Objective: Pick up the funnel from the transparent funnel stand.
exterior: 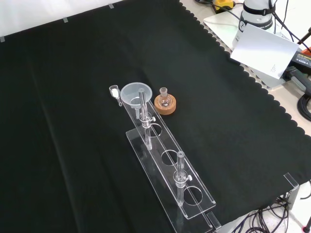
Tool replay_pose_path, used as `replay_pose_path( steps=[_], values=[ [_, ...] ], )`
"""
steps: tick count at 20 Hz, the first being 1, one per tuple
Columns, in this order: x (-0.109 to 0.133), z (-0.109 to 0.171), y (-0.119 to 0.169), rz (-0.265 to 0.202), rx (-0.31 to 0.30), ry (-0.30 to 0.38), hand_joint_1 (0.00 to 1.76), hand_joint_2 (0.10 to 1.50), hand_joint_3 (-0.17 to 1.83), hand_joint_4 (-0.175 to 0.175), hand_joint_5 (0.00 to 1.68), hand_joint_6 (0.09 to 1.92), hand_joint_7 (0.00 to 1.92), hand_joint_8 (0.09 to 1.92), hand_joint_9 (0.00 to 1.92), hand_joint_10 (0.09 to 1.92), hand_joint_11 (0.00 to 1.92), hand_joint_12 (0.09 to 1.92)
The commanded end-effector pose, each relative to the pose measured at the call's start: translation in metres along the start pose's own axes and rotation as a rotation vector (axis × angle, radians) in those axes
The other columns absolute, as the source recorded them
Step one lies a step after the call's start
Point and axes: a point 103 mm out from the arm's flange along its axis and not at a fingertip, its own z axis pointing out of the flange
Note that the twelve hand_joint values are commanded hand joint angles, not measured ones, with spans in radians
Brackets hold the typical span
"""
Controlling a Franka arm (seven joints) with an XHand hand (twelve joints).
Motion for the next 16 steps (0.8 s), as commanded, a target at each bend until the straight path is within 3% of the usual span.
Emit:
replay_pose_path(
  steps=[1, 7, 10, 16],
  values=[
    [0.0, 0.0, 0.0, -0.001, -0.01, -0.004, 0.09, 1.06, 0.48, 0.011, 0.24, 0.09, 0.02, 0.48, 0.18, 0.62, 0.15, 1.35],
    [0.015, -0.002, 0.0, -0.004, -0.009, -0.029, 0.0, 1.11, 0.49, 0.018, 0.22, 0.09, 0.0, 0.43, 0.14, 0.61, 0.14, 1.34],
    [0.004, -0.002, 0.001, 0.002, -0.009, -0.011, 0.0, 1.12, 0.49, 0.018, 0.22, 0.09, 0.0, 0.43, 0.14, 0.61, 0.14, 1.34],
    [0.014, 0.012, 0.018, 0.024, 0.023, -0.033, 0.0, 1.12, 0.49, 0.018, 0.22, 0.09, 0.0, 0.43, 0.14, 0.62, 0.14, 1.34]
  ],
)
